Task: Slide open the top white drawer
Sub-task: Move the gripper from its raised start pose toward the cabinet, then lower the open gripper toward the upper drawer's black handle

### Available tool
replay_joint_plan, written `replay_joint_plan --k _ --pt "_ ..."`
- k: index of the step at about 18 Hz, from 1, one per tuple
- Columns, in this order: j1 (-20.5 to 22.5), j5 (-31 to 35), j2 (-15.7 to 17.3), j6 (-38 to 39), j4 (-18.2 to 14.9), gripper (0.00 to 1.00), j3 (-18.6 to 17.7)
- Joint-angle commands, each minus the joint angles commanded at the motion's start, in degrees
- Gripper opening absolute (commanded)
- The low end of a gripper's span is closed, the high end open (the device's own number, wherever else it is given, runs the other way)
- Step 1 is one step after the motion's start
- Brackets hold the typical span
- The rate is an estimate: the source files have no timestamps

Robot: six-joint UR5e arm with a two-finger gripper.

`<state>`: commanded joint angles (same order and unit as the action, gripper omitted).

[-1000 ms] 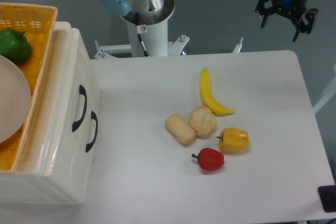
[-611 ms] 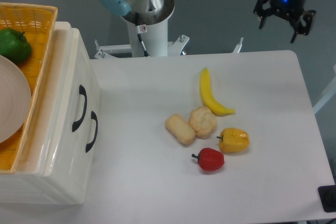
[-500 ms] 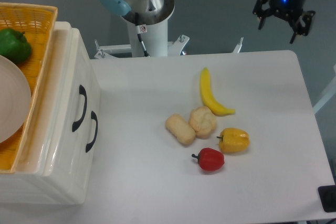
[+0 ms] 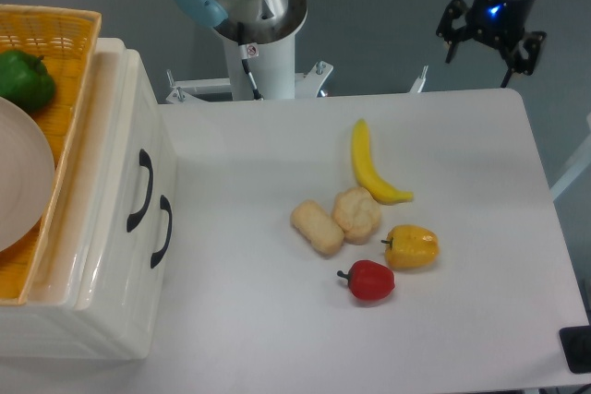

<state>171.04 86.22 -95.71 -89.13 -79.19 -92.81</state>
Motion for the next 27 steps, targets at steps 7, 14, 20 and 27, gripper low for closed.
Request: replay_joint_plan --k 7,14,20,27 --pt "-2.9 -0.35 -0.44 7.9 -0.17 1.0 -0.53" --pt "-6.94 -0.08 -0.88 16.69 -0.44 1.0 -0.7" --pt "-11.51 -0.35 -0.97 29.16 -0.62 1.0 -0.7" --pt "-15.12 -0.26 -1.76 41.66 -0.09 1.0 0.09"
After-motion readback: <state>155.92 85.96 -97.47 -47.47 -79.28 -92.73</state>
